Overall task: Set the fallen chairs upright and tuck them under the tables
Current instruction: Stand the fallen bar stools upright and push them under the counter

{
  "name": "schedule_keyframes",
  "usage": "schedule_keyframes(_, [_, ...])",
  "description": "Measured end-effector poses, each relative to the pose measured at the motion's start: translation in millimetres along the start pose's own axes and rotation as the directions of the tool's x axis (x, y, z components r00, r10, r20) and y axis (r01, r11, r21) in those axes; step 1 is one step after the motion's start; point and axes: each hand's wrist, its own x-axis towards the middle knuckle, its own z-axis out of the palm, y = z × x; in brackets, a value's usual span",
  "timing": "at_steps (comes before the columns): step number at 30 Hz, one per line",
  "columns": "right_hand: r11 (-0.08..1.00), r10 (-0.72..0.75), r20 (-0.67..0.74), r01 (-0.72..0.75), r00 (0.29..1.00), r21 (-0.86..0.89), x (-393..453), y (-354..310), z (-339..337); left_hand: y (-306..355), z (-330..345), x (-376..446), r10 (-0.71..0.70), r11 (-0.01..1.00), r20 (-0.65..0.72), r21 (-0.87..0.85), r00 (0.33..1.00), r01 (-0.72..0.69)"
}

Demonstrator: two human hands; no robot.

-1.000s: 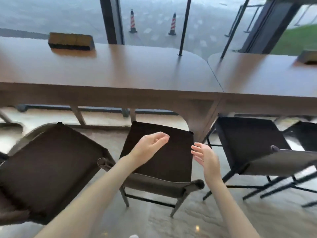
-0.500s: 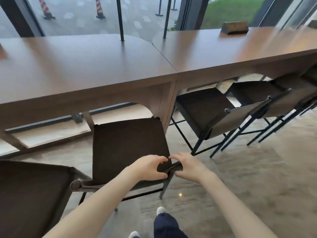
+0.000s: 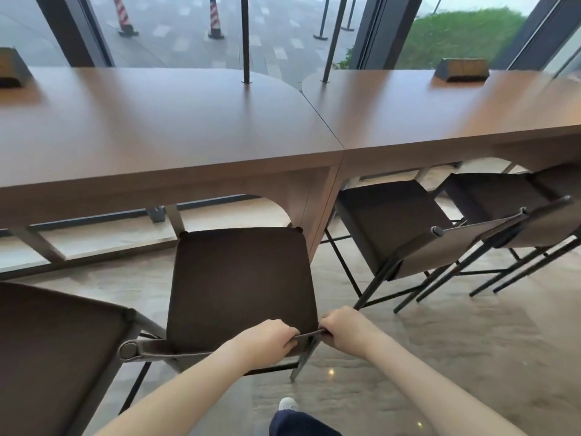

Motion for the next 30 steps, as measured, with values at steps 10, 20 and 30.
schedule_keyframes(10, [0.997,-0.073,-0.039,0.072,0.997,-0.023,14,26,-32,8,-23,19,-0.067,0.998,-0.044,-0.023,0.997,0.066])
schedule_keyframes(20, [0.975,-0.162,-0.024,0.157,0.986,-0.157,35,63,-56,17,-30,51,-0.117,0.992,-0.108,-0.054,0.987,0.112])
schedule_keyframes(30, [0.966,-0.202,-0.014,0.197,0.979,-0.166,51,102,-57,29,-35,84,-0.173,0.982,-0.138,-0.097,0.975,0.16])
